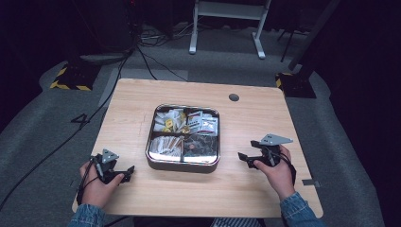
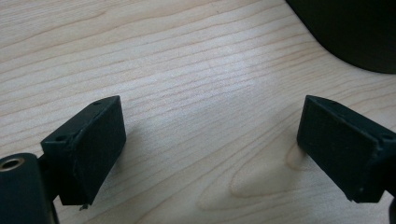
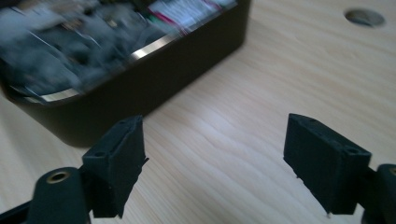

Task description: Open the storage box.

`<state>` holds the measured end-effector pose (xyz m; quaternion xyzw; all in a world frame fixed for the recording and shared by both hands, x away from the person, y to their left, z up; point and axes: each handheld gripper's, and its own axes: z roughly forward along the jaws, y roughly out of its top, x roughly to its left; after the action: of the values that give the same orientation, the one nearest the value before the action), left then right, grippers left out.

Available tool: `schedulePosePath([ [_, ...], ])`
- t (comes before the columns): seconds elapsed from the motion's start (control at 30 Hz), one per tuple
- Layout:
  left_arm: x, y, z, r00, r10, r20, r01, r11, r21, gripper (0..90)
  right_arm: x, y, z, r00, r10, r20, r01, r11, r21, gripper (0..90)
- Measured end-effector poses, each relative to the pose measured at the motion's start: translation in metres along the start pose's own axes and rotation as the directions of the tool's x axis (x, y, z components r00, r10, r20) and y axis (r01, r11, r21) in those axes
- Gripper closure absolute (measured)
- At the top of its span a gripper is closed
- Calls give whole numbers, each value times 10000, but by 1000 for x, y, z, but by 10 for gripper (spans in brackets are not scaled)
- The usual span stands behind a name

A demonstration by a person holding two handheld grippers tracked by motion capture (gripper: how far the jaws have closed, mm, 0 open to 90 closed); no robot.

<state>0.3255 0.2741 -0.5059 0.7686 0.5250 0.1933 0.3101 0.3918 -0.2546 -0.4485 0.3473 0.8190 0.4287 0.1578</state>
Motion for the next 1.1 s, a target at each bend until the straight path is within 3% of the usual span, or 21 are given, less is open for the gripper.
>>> schedulePosePath([
  [0.17,0,0,0,10000,36,6,-36,10000,5,82,10,29,2,9989,-87,-471,84,9999,-83,207],
  [0.23,0,0,0,10000,15,-4,-15,10000,-3,83,12,38,4,9956,-156,-923,161,9999,46,202],
  [0.47,0,0,0,10000,34,8,-34,10000,2,83,24,67,18,9900,-247,-1392,221,9996,-203,200],
  [0.77,0,0,0,10000,44,20,-44,10000,13,81,45,93,53,9834,-487,-1746,452,9987,-244,210],
  [1.1,0,1,1,9999,102,79,-102,9999,27,77,67,116,97,9747,-858,-2065,915,9956,179,271],
])
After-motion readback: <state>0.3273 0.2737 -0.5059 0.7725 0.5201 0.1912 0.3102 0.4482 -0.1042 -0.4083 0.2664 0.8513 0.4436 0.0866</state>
